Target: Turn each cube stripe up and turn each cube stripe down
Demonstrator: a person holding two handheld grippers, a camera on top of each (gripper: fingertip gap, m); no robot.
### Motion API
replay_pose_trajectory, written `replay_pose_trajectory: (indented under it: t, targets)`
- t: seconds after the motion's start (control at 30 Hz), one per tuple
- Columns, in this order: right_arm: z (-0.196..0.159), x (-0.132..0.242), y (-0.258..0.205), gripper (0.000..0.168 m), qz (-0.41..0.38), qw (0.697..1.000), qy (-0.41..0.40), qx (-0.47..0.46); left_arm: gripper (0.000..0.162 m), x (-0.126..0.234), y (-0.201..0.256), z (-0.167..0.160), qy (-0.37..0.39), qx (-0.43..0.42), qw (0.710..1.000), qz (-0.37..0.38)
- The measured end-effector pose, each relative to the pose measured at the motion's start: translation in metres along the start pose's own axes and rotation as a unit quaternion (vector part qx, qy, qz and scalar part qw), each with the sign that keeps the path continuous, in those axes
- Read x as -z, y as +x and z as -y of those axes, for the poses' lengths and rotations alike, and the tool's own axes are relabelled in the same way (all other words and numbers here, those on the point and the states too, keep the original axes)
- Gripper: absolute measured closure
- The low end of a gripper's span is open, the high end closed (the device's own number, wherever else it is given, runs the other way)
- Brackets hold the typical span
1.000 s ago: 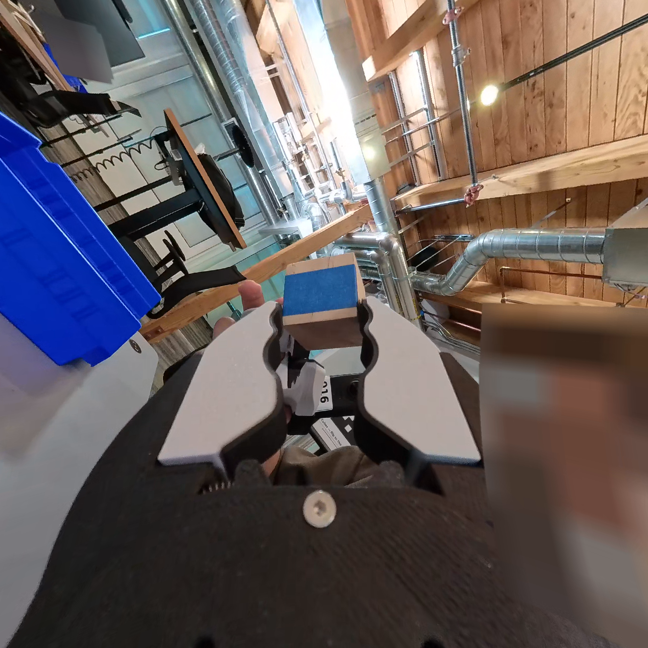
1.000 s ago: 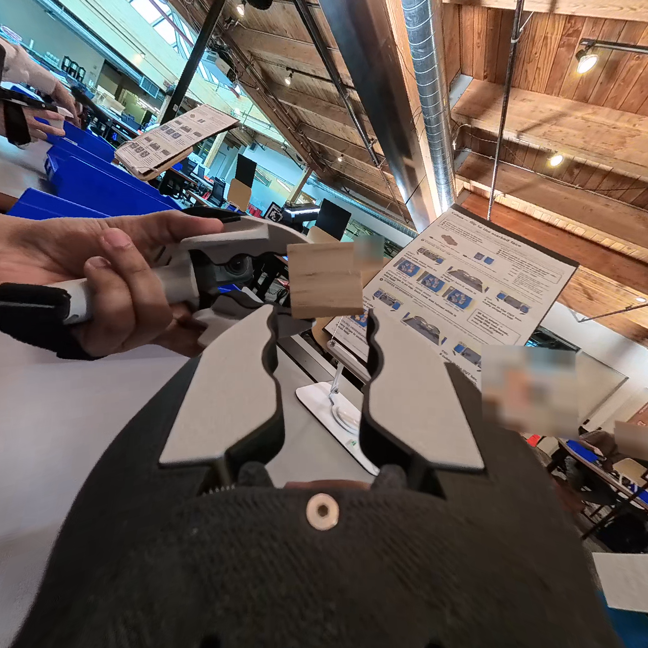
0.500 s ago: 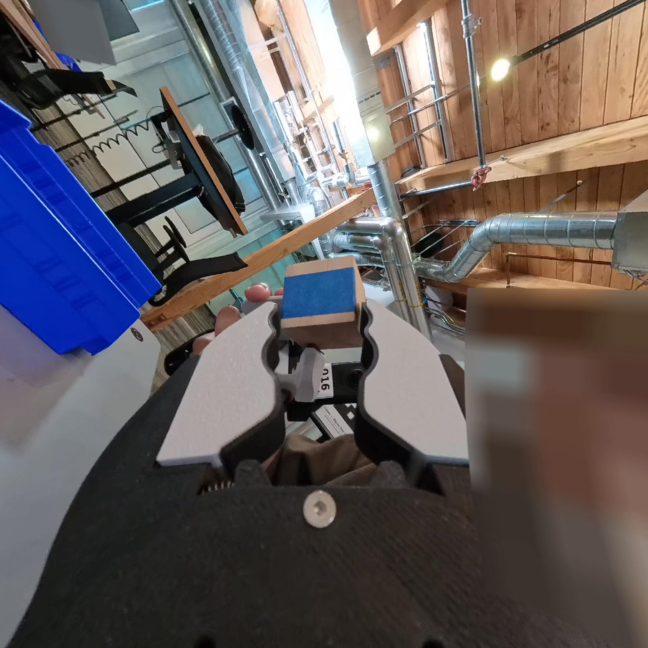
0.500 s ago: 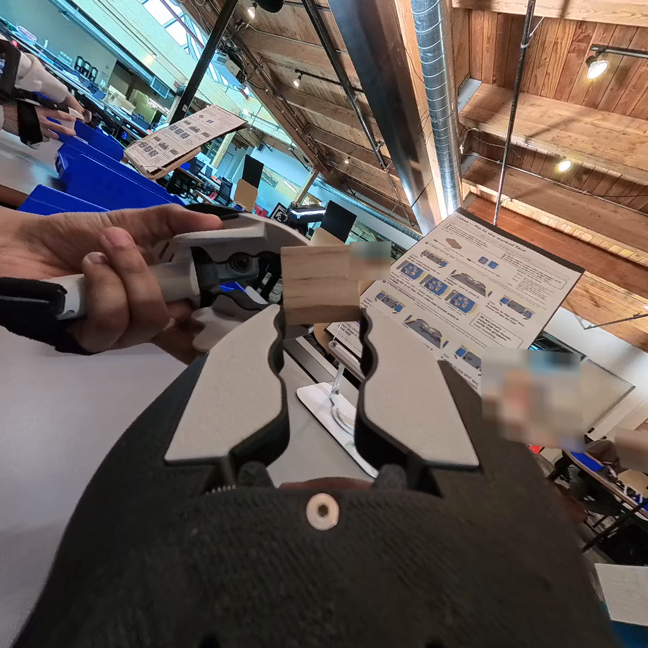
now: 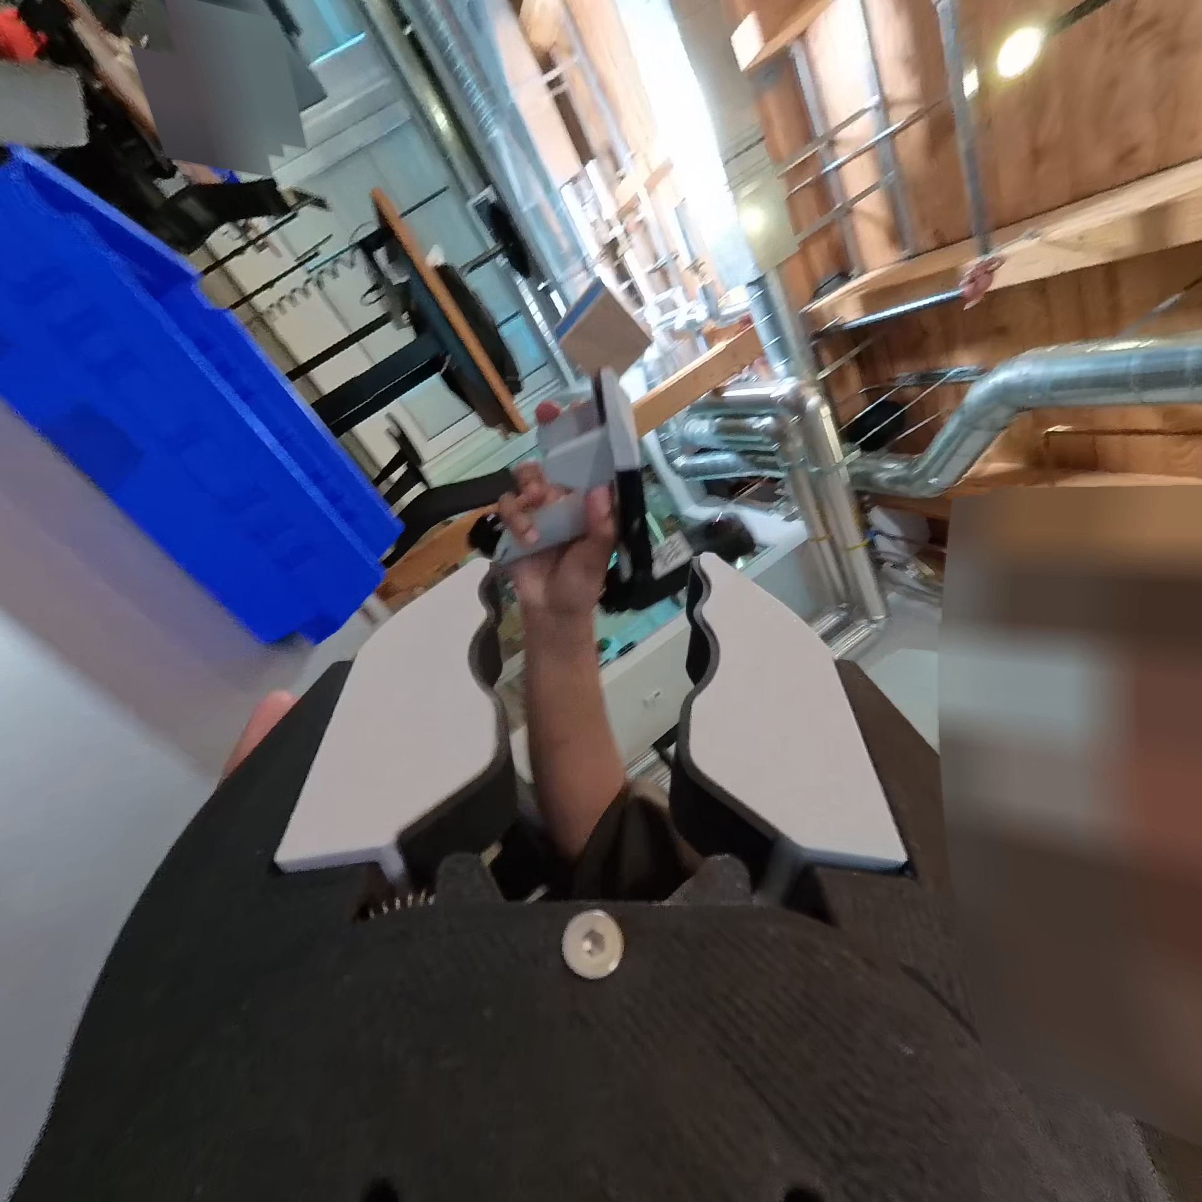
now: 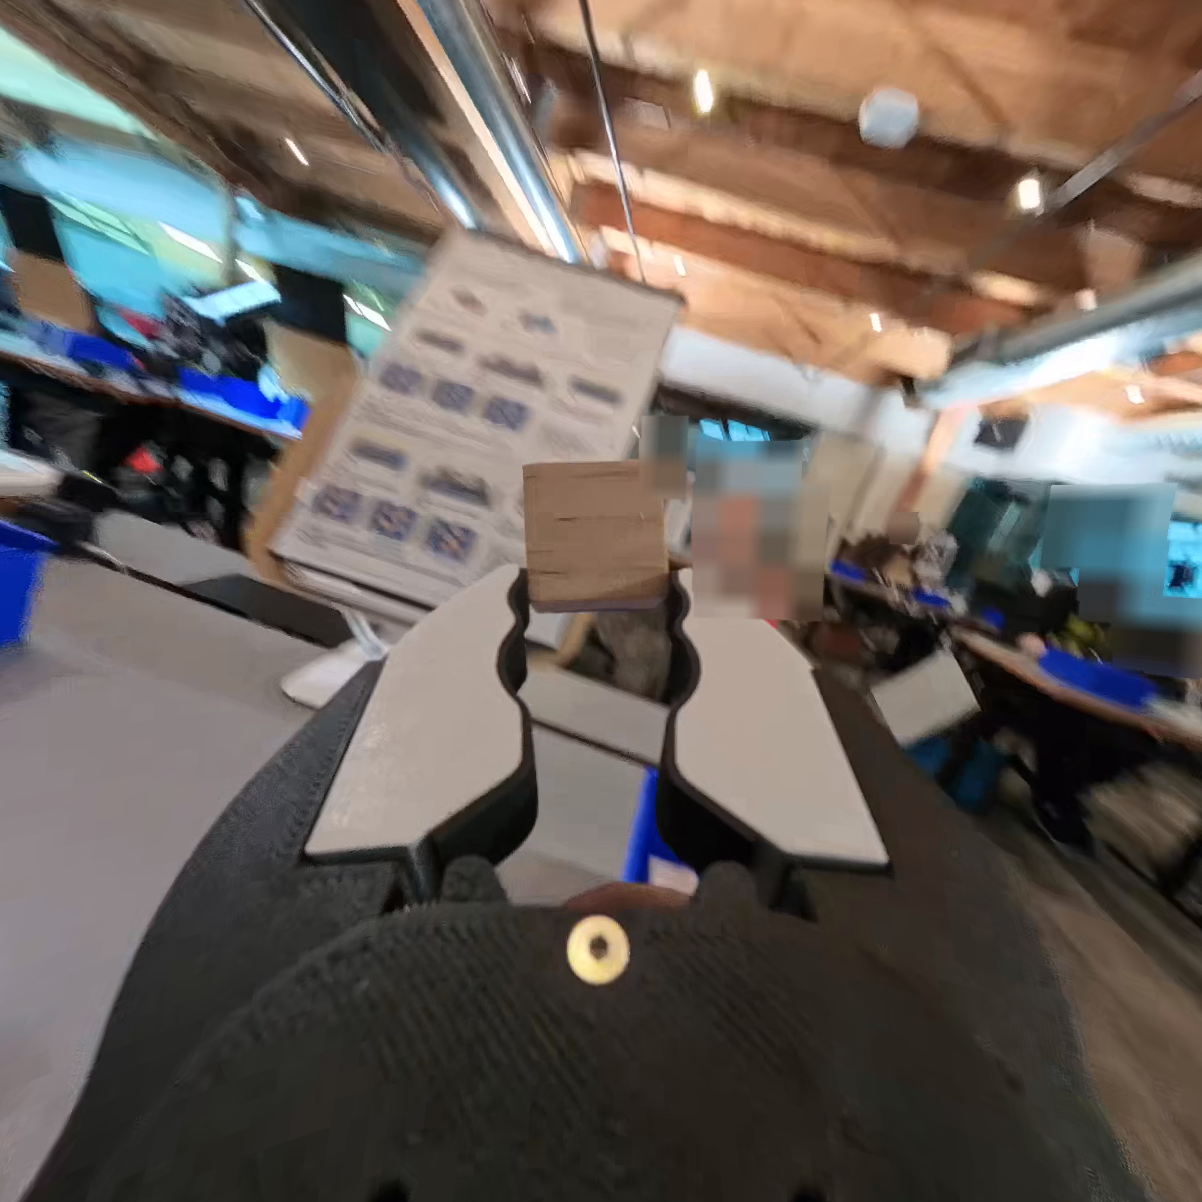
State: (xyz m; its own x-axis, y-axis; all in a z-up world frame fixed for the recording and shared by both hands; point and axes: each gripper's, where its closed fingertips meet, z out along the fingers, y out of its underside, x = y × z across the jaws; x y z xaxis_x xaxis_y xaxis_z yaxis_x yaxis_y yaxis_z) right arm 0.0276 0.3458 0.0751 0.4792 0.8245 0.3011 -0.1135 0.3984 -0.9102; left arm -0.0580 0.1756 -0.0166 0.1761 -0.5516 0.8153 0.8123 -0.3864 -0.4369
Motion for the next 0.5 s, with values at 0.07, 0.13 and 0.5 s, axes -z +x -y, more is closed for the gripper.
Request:
replay_pose_trajectory:
  t: [0.07,0.13,0.5]
  targets:
    - [-0.037,0.001,0.04,0.127,-0.028,0.995,-0.094,-0.005,0.107,0.008,-0.03,-0.009,-0.028,-0.011,0.999,0.042]
    - [-0.074,0.008,0.073,0.127,-0.053,0.984,-0.171,-0.009,0.107,0.018,-0.056,-0.015,-0.05,-0.032,0.994,0.088]
    - [-0.241,0.07,0.055,0.126,0.08,0.839,-0.523,-0.131,0.107,0.028,-0.09,-0.024,-0.104,-0.108,0.973,0.178]
